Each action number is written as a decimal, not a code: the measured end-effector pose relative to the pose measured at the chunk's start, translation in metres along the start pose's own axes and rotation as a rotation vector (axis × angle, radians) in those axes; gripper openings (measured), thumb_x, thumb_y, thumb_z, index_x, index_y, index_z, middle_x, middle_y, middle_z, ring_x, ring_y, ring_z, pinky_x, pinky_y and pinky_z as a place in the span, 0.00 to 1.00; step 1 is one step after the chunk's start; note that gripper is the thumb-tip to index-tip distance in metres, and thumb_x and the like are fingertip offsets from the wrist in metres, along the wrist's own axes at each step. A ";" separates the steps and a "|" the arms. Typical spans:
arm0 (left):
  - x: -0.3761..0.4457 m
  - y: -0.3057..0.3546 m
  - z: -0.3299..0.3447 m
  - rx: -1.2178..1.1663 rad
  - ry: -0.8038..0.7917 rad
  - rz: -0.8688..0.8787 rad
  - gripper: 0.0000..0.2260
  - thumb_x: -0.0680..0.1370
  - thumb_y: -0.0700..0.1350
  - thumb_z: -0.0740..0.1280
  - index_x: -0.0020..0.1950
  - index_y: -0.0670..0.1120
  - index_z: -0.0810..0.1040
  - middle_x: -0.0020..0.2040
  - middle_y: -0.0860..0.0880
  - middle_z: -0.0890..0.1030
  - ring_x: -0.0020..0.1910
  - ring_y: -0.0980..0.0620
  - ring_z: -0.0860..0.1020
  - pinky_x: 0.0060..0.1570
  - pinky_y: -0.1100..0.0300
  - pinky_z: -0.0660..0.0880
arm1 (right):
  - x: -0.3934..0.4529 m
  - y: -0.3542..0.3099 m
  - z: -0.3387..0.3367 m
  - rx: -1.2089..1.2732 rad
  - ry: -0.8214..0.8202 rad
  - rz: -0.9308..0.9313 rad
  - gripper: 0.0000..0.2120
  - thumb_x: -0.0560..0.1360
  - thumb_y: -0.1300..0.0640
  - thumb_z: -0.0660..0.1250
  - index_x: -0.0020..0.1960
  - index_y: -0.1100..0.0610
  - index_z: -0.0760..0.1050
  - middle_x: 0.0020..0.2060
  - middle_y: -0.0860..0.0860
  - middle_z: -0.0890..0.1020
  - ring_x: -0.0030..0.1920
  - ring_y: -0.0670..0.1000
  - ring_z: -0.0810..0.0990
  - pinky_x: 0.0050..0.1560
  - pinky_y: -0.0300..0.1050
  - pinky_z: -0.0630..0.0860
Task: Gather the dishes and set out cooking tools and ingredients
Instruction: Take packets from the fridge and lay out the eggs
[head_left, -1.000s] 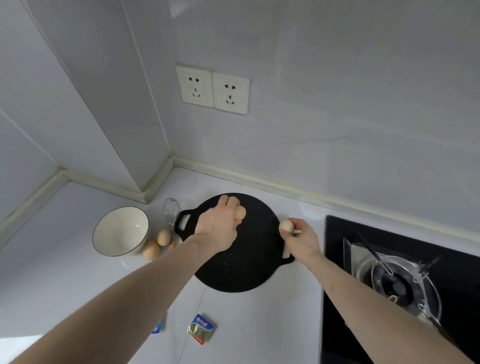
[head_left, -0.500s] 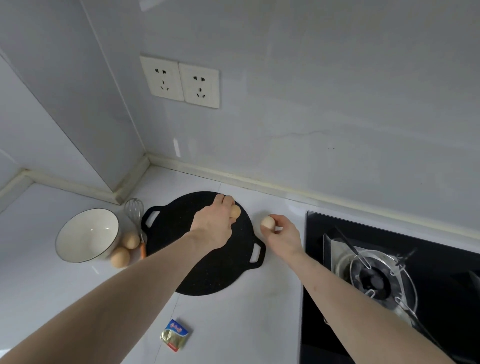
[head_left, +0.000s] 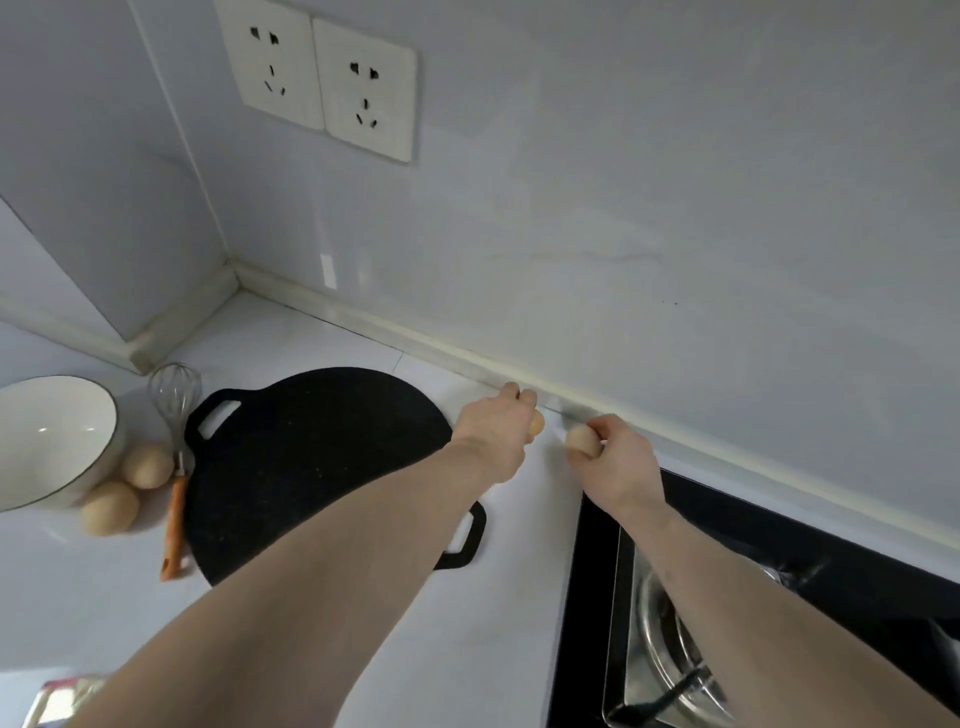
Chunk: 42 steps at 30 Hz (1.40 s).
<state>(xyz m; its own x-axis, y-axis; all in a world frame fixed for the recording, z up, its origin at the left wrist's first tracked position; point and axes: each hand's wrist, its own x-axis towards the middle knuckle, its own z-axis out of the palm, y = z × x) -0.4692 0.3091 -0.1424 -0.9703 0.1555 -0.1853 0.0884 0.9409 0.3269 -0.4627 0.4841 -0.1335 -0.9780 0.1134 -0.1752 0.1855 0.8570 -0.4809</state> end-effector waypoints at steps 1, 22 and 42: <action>0.004 0.005 0.005 -0.016 0.000 0.007 0.14 0.80 0.41 0.65 0.65 0.45 0.68 0.62 0.45 0.70 0.46 0.42 0.78 0.37 0.52 0.69 | 0.006 0.004 0.002 -0.018 0.000 -0.014 0.09 0.76 0.53 0.64 0.56 0.52 0.76 0.47 0.49 0.82 0.47 0.55 0.81 0.48 0.48 0.79; -0.030 -0.004 0.000 -0.453 0.136 -0.096 0.21 0.82 0.41 0.66 0.74 0.49 0.67 0.70 0.50 0.72 0.59 0.45 0.78 0.61 0.52 0.75 | -0.008 -0.002 -0.003 0.050 0.128 -0.135 0.18 0.76 0.54 0.70 0.65 0.50 0.75 0.62 0.49 0.74 0.64 0.55 0.71 0.59 0.51 0.75; -0.300 -0.257 -0.025 -0.567 0.487 -0.880 0.17 0.75 0.57 0.71 0.58 0.50 0.77 0.52 0.53 0.79 0.50 0.51 0.79 0.49 0.55 0.76 | -0.178 -0.272 0.175 0.075 -0.392 -0.644 0.21 0.79 0.54 0.68 0.72 0.48 0.71 0.67 0.45 0.74 0.64 0.48 0.74 0.61 0.44 0.76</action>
<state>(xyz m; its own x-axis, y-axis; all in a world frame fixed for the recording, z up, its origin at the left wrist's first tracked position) -0.2065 0.0133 -0.1473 -0.6406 -0.7360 -0.2188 -0.6558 0.3762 0.6545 -0.3224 0.1424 -0.1221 -0.7922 -0.5972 -0.1258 -0.3913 0.6552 -0.6462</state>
